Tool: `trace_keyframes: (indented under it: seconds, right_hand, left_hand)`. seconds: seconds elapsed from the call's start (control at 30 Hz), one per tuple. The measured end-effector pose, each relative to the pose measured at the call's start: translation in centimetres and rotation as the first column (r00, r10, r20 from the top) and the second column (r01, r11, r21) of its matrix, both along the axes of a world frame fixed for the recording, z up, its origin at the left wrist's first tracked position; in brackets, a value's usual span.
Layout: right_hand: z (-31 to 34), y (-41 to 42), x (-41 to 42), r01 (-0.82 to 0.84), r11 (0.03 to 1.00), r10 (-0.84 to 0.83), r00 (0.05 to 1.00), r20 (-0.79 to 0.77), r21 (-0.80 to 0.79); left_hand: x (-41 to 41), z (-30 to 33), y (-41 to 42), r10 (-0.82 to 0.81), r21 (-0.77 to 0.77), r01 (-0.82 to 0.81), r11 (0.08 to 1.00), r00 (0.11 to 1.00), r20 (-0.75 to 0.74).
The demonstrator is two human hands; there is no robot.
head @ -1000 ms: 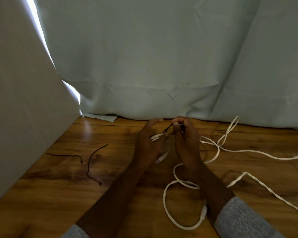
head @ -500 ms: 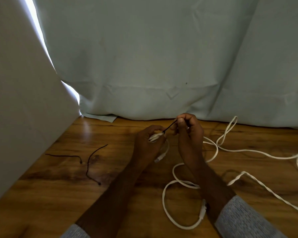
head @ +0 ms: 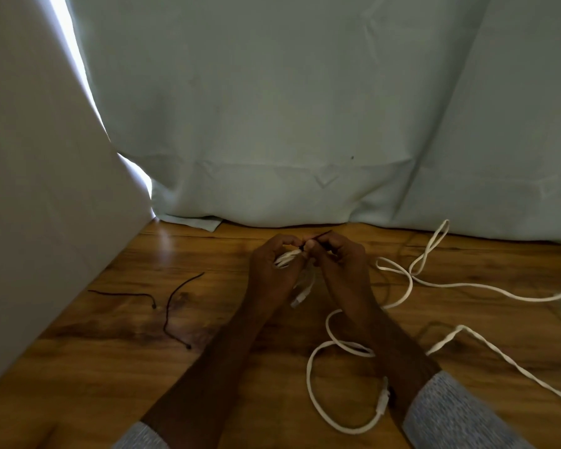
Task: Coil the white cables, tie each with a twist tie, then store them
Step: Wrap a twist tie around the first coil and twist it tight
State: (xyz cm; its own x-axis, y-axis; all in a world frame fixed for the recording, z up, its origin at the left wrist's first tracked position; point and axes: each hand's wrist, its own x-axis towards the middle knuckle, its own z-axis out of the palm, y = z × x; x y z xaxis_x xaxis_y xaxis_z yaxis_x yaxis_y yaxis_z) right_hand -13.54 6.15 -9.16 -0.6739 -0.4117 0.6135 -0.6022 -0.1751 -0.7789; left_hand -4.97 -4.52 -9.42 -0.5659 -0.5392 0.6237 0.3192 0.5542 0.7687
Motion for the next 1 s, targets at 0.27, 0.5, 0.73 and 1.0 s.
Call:
trace_keyframes:
  seconds: [0.27,0.5,0.73,1.0]
  right_hand:
    - [0.4,0.2,0.2,0.089,0.996,-0.089,0.996,0.006,-0.022]
    - [1.0,0.5,0.6,0.056,0.995,-0.056,0.998,-0.001,-0.080]
    - [1.4,0.5,0.8,0.052,0.992,-0.052,0.999,0.002,-0.112]
    - [1.5,0.5,1.3,0.037,0.995,-0.039,0.999,-0.021,-0.092]
  left_hand:
    - [-0.2,-0.4,-0.1,-0.038,-0.006,0.039,0.999,0.999,0.008]
    - [-0.4,-0.5,-0.5,0.036,-0.158,-0.046,0.986,0.997,-0.066]
    - [-0.3,-0.3,-0.6,0.015,-0.153,-0.025,0.988,0.998,-0.065]
    - [0.0,-0.4,-0.5,0.009,-0.143,-0.016,0.990,0.999,-0.053]
